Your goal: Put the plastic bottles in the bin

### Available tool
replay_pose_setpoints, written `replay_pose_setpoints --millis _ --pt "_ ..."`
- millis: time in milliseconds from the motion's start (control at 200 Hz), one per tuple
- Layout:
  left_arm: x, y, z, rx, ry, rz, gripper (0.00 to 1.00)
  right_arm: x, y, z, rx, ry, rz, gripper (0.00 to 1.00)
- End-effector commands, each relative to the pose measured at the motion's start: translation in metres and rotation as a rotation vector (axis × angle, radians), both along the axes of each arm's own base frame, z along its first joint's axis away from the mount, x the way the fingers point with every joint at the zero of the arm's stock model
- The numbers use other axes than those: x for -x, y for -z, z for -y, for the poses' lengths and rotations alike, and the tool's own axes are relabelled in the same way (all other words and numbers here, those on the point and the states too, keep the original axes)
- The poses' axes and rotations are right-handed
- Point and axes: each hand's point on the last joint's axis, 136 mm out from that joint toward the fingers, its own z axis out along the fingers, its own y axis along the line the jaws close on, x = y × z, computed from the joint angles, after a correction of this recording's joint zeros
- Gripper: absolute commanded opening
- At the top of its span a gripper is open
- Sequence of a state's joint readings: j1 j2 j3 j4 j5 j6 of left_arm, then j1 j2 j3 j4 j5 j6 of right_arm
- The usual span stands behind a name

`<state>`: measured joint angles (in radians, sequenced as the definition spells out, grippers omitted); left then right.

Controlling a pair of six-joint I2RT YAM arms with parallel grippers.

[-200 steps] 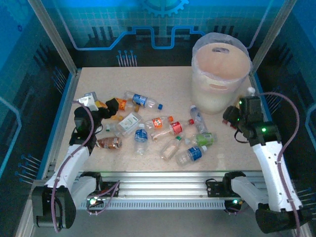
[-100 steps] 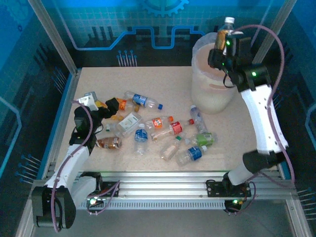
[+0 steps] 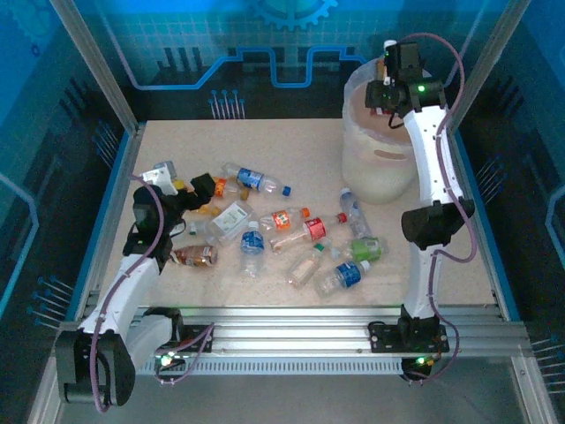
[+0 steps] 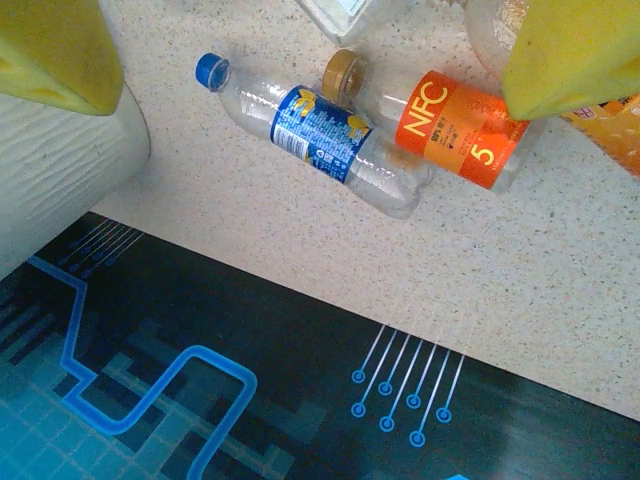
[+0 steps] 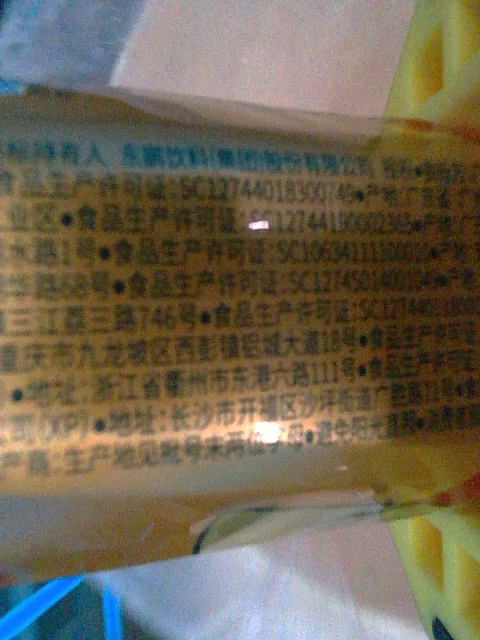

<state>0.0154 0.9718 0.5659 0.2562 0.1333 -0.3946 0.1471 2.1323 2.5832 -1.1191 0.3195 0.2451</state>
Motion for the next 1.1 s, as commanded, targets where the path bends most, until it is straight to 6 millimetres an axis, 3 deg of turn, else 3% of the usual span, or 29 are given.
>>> replay_pose_setpoints --millis 0,280,625,1096 --pt "-0.001 -0.010 0.007 0.014 0.032 0.008 0.99 0.011 0.003 0.000 0.022 -0.035 -0.034 0.39" --pt "-0.001 -0.008 0.009 0.018 0.036 0.004 0.99 0.015 0.024 -0.008 0.084 -0.050 -0.096 0.36" --pt "0.000 -0.007 0.008 0.004 0.037 0.000 0.99 -0.004 0.062 -0.008 0.136 -0.033 -0.152 0.35" --pt "0.000 -0.005 0.006 -0.004 0.026 -0.007 0.99 -0.020 0.108 -0.006 -0.024 -0.090 -0.242 0.35"
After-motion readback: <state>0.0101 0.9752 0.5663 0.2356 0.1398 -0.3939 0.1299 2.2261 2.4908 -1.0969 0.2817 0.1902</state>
